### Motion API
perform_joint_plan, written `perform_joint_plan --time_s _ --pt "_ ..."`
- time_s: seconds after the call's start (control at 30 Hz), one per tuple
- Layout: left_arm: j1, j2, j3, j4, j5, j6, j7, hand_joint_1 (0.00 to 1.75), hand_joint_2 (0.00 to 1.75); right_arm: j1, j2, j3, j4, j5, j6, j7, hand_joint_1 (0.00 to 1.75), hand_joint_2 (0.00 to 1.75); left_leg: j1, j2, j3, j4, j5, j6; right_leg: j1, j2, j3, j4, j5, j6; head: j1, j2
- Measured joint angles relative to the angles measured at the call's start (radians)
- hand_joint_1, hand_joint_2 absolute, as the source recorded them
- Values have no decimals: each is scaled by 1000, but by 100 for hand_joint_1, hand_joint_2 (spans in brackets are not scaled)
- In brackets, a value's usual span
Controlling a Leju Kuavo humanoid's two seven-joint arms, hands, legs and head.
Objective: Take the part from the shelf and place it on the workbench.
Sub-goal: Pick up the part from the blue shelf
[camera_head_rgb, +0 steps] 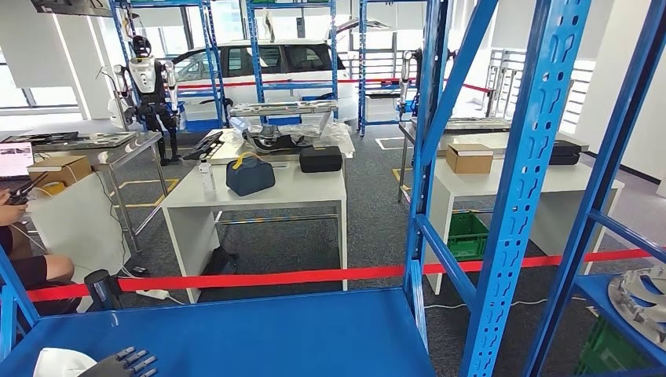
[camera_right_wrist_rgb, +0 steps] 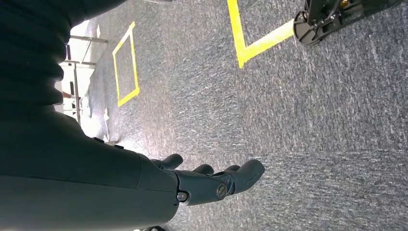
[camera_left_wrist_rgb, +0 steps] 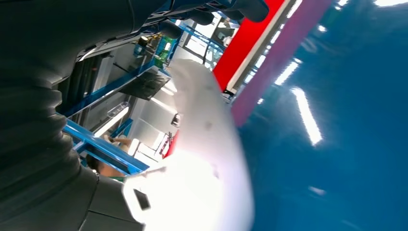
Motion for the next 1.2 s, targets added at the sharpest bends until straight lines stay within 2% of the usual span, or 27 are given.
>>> perform_joint_plan --time_s 0.2,0.23,0.33,0.37,0.73,1.2 --pt "8 -7 -13 0 -1 -19 -13 0 175 0 0 -1 0 0 0 0 0 175 0 0 0 0 0 0 0 0 0 0 0 0 0 0" --pt "8 -8 -14 0 -1 -23 -14 21 175 0 0 -1 0 0 0 0 0 175 0 0 0 0 0 0 0 0 0 0 0 0 0 0" --pt "8 -11 -15 0 -1 -30 -16 152 175 0 0 -1 0 0 0 0 0 175 0 0 0 0 0 0 0 0 0 0 0 0 0 0" --pt "8 -12 -15 0 -1 -31 -16 175 175 0 0 -1 0 0 0 0 0 175 0 0 0 0 0 0 0 0 0 0 0 0 0 0" --pt "8 -18 -25 0 -1 -58 -24 175 175 0 0 -1 0 0 2 0 0 175 0 0 0 0 0 0 0 0 0 0 0 0 0 0" --pt "1 -19 -31 0 -1 -50 2 175 175 0 0 -3 0 0 2 0 0 175 -1 -1 2 0 0 0 -1 -2 3 0 -1 1 0 0"
